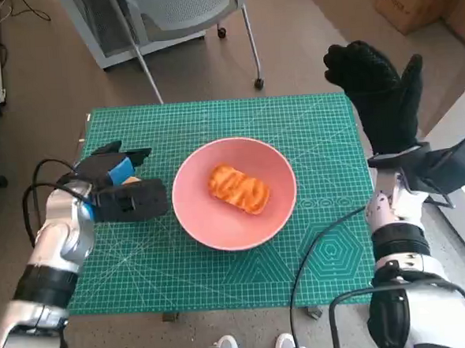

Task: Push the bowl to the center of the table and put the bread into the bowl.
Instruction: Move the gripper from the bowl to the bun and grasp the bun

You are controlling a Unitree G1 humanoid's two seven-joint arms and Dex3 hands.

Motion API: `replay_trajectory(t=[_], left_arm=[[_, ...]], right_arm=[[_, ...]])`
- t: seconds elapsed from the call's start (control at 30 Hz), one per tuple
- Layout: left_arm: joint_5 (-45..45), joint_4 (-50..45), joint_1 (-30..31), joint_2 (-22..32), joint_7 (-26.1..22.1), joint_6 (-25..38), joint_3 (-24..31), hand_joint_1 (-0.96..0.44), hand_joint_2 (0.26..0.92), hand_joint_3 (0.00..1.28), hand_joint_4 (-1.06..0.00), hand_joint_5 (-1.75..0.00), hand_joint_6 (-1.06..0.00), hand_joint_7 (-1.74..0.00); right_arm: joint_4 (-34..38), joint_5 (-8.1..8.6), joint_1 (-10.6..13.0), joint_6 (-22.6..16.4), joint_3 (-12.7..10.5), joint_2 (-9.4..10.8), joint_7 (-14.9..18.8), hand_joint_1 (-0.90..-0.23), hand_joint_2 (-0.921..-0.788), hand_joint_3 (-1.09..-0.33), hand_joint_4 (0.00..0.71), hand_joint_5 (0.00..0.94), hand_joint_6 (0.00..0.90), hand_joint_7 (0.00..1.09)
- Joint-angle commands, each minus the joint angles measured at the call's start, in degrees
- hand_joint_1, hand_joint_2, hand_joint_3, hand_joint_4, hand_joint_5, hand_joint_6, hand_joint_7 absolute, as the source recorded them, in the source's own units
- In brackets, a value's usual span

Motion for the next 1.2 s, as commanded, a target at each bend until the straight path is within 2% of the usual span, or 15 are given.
replay_trajectory(t=[0.03, 0.33, 0.53, 0.6, 0.63, 0.67, 0.7, 0.73, 0.77, 0.83, 0.87, 0.9, 0.97, 1.07, 1.2], left_arm=[[0.6, 3.4, -0.3, -1.4, 0.1, 1.8, -1.8, -0.08, 0.732, 0.01, -0.11, -0.01, -0.31, -0.01], [0.6, 5.7, -2.0, -2.6, -3.0, 5.2, -4.4, -0.02, 0.739, 0.01, -0.12, 0.00, -0.31, -0.01], [1.1, 7.5, -2.9, -2.9, -2.4, 5.8, -6.1, 0.04, 0.773, 0.03, -0.20, -0.03, -0.36, -0.02], [1.5, 8.7, -3.3, -3.1, -1.6, 5.8, -6.7, 0.06, 0.788, 0.04, -0.29, -0.04, -0.39, -0.03], [1.6, 9.1, -3.4, -3.2, -1.2, 5.8, -7.0, 0.06, 0.800, 0.04, -0.43, -0.08, -0.42, -0.03], [1.9, 9.8, -3.6, -3.3, -0.7, 5.7, -7.4, 0.06, 0.808, 0.05, -0.52, -0.10, -0.45, -0.03], [2.1, 10.3, -3.7, -3.4, -0.3, 5.6, -7.7, 0.13, 0.831, 0.04, -0.56, -0.32, -0.48, -0.04], [2.3, 10.7, -3.8, -3.4, 0.2, 5.4, -8.0, 0.21, 0.863, 0.05, -0.60, -0.65, -0.52, -0.06], [2.5, 10.9, -3.8, -3.4, 0.6, 5.3, -8.2, 0.27, 0.881, 0.07, -0.63, -0.86, -0.58, -0.08], [2.8, 11.3, -3.7, -3.4, 1.7, 4.6, -8.8, 0.32, 0.897, 0.08, -0.66, -1.04, -0.67, -0.13], [2.9, 11.5, -3.5, -3.3, 2.6, 4.0, -8.9, 0.34, 0.904, 0.08, -0.66, -1.12, -0.71, -0.15], [2.9, 11.7, -3.4, -3.3, 3.2, 3.7, -9.1, 0.22, 0.910, 0.08, -0.65, -1.15, -0.68, -0.53], [2.8, 11.9, -3.1, -3.1, 4.4, 2.7, -9.2, 0.11, 0.915, 0.10, -0.63, -1.25, -0.65, -0.78], [2.1, 11.9, -2.6, -2.6, 5.3, 1.4, -8.8, 0.04, 0.916, 0.11, -0.61, -1.36, -0.67, -0.91], [1.3, 11.8, -2.1, -2.3, 5.3, 0.7, -8.3, 0.01, 0.912, 0.11, -0.59, -1.38, -0.68, -0.98]], right_arm=[[0.1, 0.12, 1.8, 0.2, -0.3, -0.3, 0.3, -0.622, -0.921, -0.774, 0.108, 0.002, 0.246, 0.00], [-0.2, -0.38, 2.1, -0.7, 0.0, -0.2, -0.8, -0.614, -0.921, -0.781, 0.109, 0.002, 0.244, 0.00], [-0.2, -0.34, 2.2, -0.6, 0.1, -0.1, -1.2, -0.606, -0.921, -0.790, 0.123, 0.007, 0.250, 0.00], [-0.3, -0.33, 2.2, -0.6, 0.2, -0.1, -1.3, -0.606, -0.921, -0.791, 0.125, 0.008, 0.252, 0.00], [-0.3, -0.33, 2.2, -0.6, 0.2, -0.1, -1.3, -0.606, -0.921, -0.792, 0.126, 0.008, 0.252, 0.00], [-0.3, -0.36, 2.2, -0.6, 0.2, -0.1, -1.4, -0.606, -0.921, -0.792, 0.126, 0.007, 0.252, 0.00], [-0.3, -0.37, 2.3, -0.7, 0.3, 0.0, -1.4, -0.606, -0.921, -0.792, 0.126, 0.007, 0.252, 0.00], [-0.3, -0.37, 2.3, -0.7, 0.3, 0.0, -1.4, -0.606, -0.921, -0.792, 0.126, 0.007, 0.252, 0.00], [-0.3, -0.36, 2.3, -0.7, 0.3, 0.0, -1.4, -0.608, -0.921, -0.792, 0.126, 0.006, 0.252, 0.00], [-0.4, -0.23, 2.3, -0.7, 0.2, 0.0, -1.3, -0.612, -0.921, -0.791, 0.125, 0.006, 0.251, 0.00], [-0.4, -0.14, 2.3, -0.6, 0.2, 0.1, -1.2, -0.614, -0.921, -0.791, 0.125, 0.005, 0.251, 0.00], [-0.4, -0.08, 2.4, -0.6, 0.2, 0.1, -1.1, -0.615, -0.921, -0.791, 0.125, 0.005, 0.251, 0.00], [-0.5, -0.01, 2.4, -0.6, 0.2, 0.2, -1.0, -0.616, -0.921, -0.791, 0.126, 0.005, 0.252, 0.00], [-0.5, -0.01, 2.4, -0.6, 0.2, 0.3, -0.9, -0.617, -0.921, -0.791, 0.126, 0.004, 0.251, 0.00], [-0.6, 0.07, 2.5, -0.5, 0.2, 0.4, -0.8, -0.615, -0.921, -0.792, 0.127, 0.004, 0.252, 0.00]])
